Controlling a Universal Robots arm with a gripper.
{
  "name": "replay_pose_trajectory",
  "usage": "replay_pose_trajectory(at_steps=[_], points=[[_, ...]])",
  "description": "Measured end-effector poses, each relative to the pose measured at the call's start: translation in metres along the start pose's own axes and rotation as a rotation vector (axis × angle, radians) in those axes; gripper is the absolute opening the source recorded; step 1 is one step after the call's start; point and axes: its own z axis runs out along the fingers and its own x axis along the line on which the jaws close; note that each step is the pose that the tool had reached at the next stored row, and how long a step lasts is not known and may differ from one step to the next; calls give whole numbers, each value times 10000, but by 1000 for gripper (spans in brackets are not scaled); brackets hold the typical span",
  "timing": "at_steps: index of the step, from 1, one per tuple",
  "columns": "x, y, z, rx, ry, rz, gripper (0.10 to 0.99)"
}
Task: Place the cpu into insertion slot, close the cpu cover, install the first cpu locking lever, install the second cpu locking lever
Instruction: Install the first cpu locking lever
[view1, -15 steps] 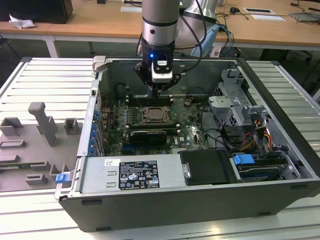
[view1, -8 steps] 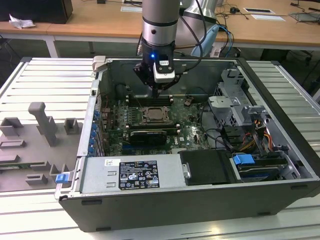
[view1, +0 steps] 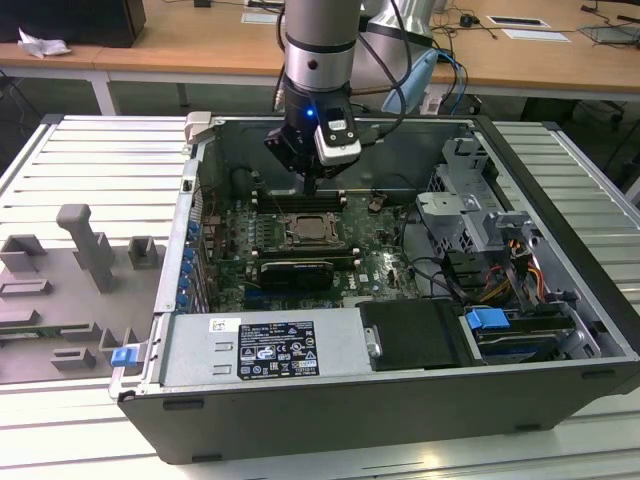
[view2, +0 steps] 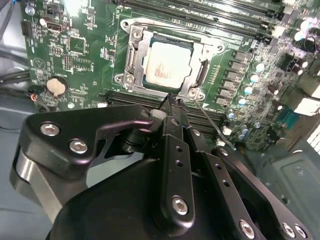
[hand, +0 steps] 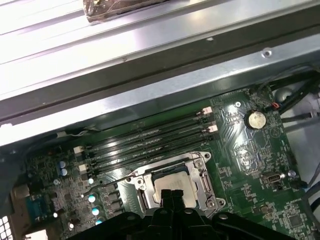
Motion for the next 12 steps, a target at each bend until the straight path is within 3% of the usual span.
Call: replay_pose_trajectory(at_steps=[12], points=[[0, 0, 0, 14, 92, -1439, 106]])
